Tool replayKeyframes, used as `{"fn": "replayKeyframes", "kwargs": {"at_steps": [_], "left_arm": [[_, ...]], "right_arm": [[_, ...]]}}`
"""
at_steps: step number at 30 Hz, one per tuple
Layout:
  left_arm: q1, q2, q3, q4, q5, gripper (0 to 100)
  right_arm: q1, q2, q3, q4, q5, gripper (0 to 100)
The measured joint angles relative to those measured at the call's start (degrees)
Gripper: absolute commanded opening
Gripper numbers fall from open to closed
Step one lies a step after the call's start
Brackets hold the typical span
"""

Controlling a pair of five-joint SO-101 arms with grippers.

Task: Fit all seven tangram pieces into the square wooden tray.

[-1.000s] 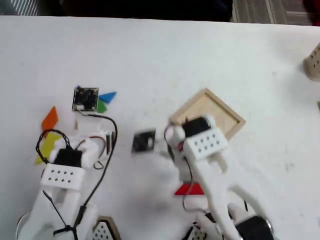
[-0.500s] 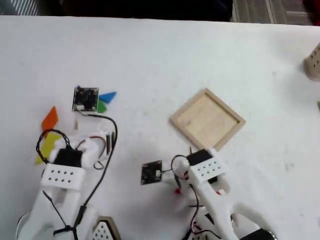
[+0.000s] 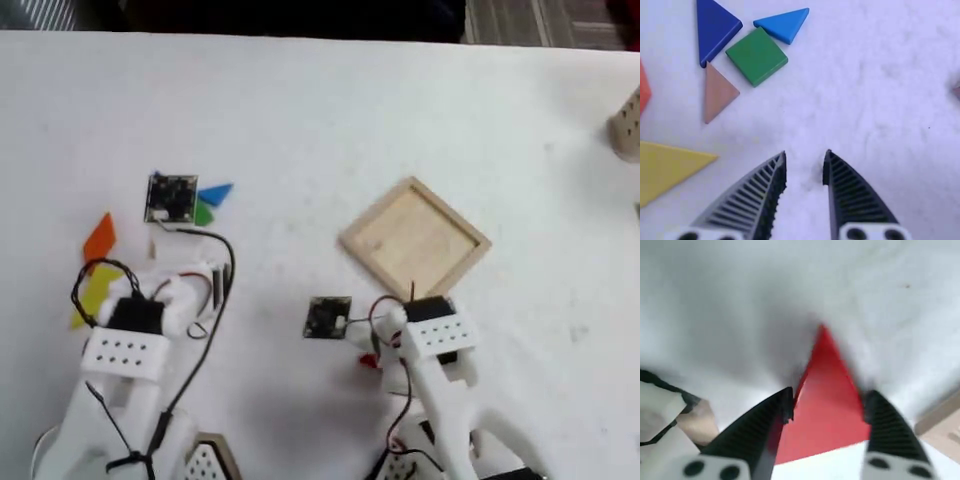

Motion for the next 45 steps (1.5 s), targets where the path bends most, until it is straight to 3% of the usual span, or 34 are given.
{"fn": "replayKeyframes", "kwargs": {"at_steps": [9, 14, 22, 25, 31, 39, 45], "left_arm": [[0.0, 0.0, 0.0, 0.0, 0.0, 14], [0.0, 0.0, 0.0, 0.0, 0.0, 14], [0.0, 0.0, 0.0, 0.0, 0.0, 14], [0.0, 0.0, 0.0, 0.0, 0.0, 14], [0.0, 0.0, 0.0, 0.0, 0.0, 14], [-0.1, 0.0, 0.0, 0.0, 0.0, 14], [0.0, 0.0, 0.0, 0.0, 0.0, 14]], "right_arm": [[0.3, 0.5, 0.6, -1.1, 0.0, 4.9], [4.0, 0.5, -3.1, -0.1, 0.0, 6.5], [10.8, 0.5, -10.5, 12.8, 0.0, 38.2], [11.3, 0.5, -8.0, 12.7, 0.4, 43.3], [16.4, 0.5, -3.3, 12.3, 5.4, 43.3], [29.1, 0.4, 0.5, 8.4, 21.2, 43.3], [33.1, 0.4, 2.0, 2.5, 23.5, 43.3]]}}
